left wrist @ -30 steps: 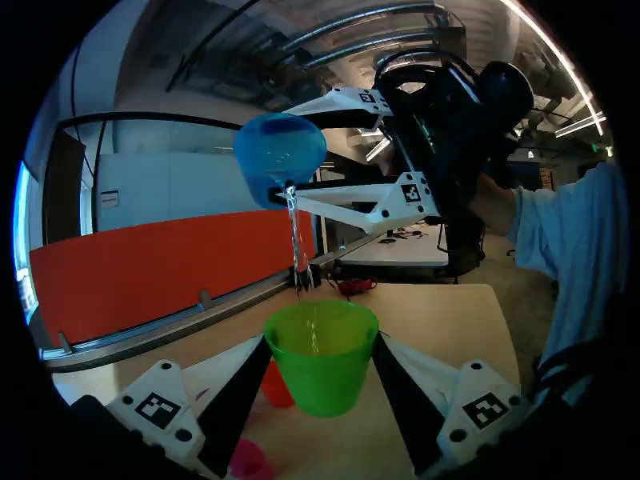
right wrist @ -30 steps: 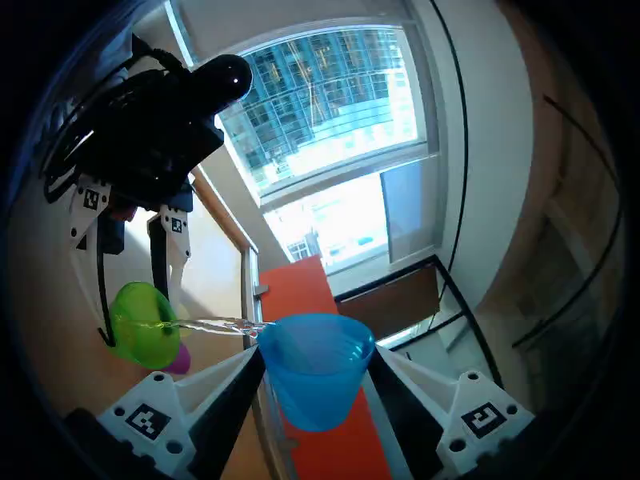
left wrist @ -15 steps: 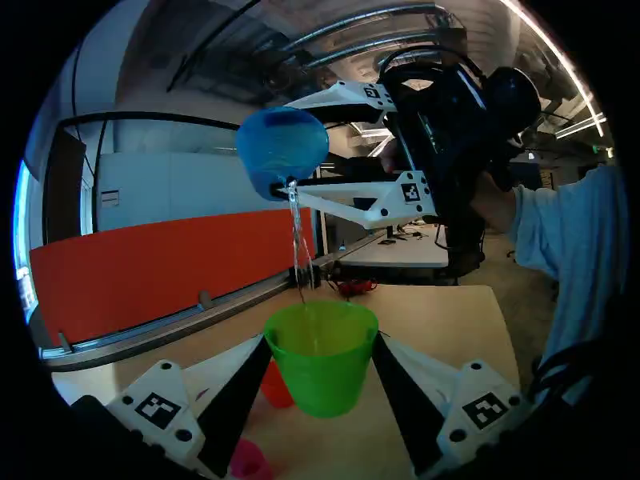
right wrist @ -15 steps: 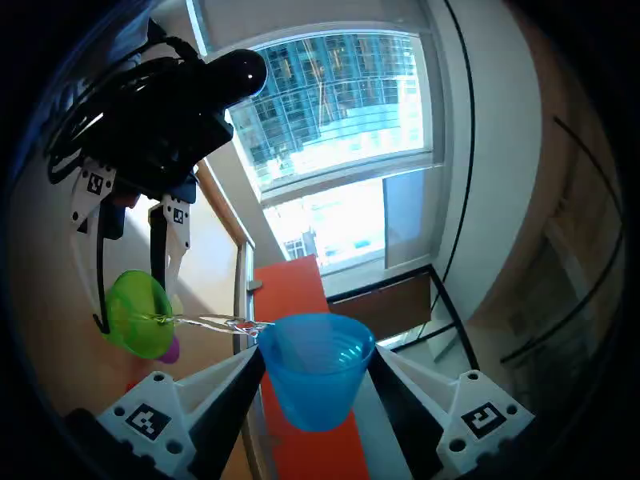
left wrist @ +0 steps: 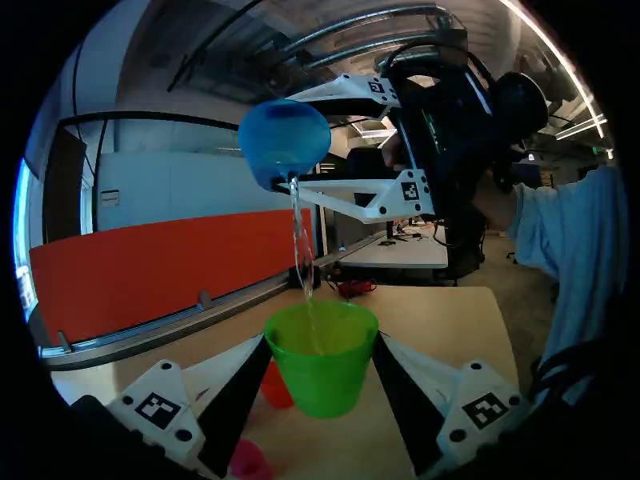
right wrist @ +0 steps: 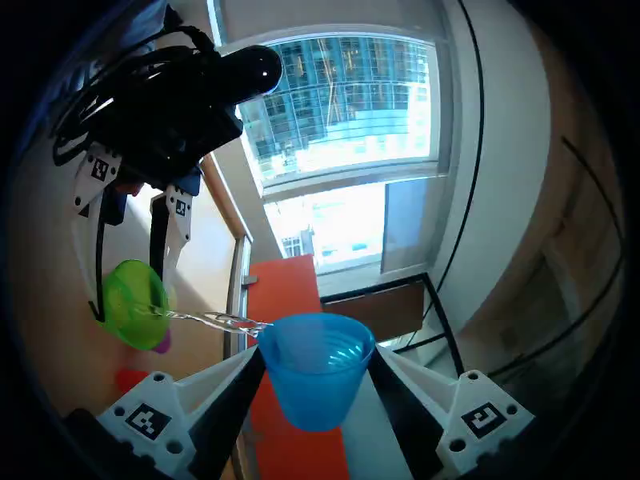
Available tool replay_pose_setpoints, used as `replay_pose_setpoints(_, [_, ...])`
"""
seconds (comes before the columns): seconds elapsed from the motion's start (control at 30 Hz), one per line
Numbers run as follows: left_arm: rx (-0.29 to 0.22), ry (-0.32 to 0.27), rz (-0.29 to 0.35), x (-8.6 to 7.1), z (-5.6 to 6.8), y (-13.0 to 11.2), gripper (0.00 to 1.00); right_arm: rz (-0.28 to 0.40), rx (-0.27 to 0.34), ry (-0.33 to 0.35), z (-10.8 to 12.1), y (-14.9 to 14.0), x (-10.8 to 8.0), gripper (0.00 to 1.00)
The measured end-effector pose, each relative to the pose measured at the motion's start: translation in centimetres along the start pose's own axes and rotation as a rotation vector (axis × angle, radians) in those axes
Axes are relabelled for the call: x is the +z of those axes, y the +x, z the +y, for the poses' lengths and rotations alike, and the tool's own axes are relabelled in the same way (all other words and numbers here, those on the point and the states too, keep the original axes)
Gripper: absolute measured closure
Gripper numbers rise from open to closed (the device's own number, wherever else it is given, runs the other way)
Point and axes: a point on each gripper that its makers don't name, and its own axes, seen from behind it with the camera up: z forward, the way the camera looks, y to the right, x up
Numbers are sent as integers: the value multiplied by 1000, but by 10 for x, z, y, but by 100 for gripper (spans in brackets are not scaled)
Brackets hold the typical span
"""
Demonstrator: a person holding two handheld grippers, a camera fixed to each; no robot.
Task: Pour water
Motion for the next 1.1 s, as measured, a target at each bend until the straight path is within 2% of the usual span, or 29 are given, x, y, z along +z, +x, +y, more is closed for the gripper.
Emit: replay_pose_setpoints(1.1, [-9,-1,2,1,-1,-2,14,-5,-166,-11,14,8,2,10])
